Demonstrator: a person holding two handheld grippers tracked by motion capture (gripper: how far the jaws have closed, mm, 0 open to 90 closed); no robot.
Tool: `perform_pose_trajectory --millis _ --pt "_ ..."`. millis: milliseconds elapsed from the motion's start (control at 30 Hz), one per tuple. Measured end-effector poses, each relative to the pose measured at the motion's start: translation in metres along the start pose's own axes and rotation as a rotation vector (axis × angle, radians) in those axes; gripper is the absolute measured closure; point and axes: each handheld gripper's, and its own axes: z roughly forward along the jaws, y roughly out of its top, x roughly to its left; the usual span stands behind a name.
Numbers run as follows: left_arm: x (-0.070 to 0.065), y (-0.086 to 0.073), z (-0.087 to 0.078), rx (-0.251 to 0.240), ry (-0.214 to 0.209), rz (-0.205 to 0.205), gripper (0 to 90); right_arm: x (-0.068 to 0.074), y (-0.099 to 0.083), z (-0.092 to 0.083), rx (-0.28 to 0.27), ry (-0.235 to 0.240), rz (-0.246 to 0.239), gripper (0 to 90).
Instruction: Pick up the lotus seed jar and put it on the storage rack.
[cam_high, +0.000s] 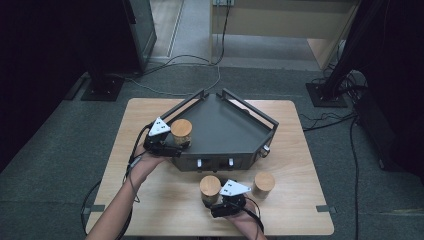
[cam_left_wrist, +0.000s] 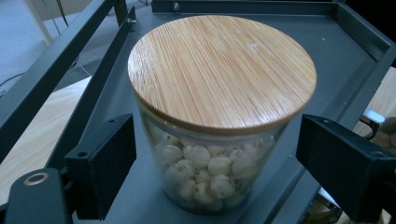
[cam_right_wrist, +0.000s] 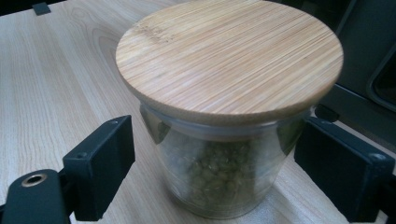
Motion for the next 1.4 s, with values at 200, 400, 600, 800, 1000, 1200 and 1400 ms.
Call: perform_pose_trajectory --millis 200,400,600,800,1000,1200,1400 --pt "-0.002 -0.002 -0.002 0.004 0.001 -0.009 12.0 0.0 0.0 0.0 0.001 -0.002 -0.003 12.1" --pt "-0.004 -0.004 -0.004 0.003 0.006 -0.004 12.1 0.0 0.0 0.0 0.0 -0.001 -0.001 12.2" --pt "-0.005 -0.005 -0.007 0.006 0.01 0.004 12.0 0.0 -0.001 0.0 -0.005 -0.001 0.003 12.1" --pt "-0.006 -0.007 -0.01 0.002 0.013 -0.003 12.0 -0.002 -0.002 -0.001 -0.011 0.005 0.014 11.7" --pt "-0.009 -0.01 -0.013 -0.007 0.015 -0.005 12.1 -0.001 -0.002 -0.001 -0.009 0.004 0.006 11.1" --pt "-0.011 -0.013 -0.016 -0.005 0.022 -0.005 12.1 -0.001 -0.002 -0.001 -0.01 0.004 0.006 11.1" --pt "-0.012 -0.018 -0.021 -0.015 0.021 -0.007 12.0 -0.001 -0.001 0.0 -0.005 0.003 0.009 11.2"
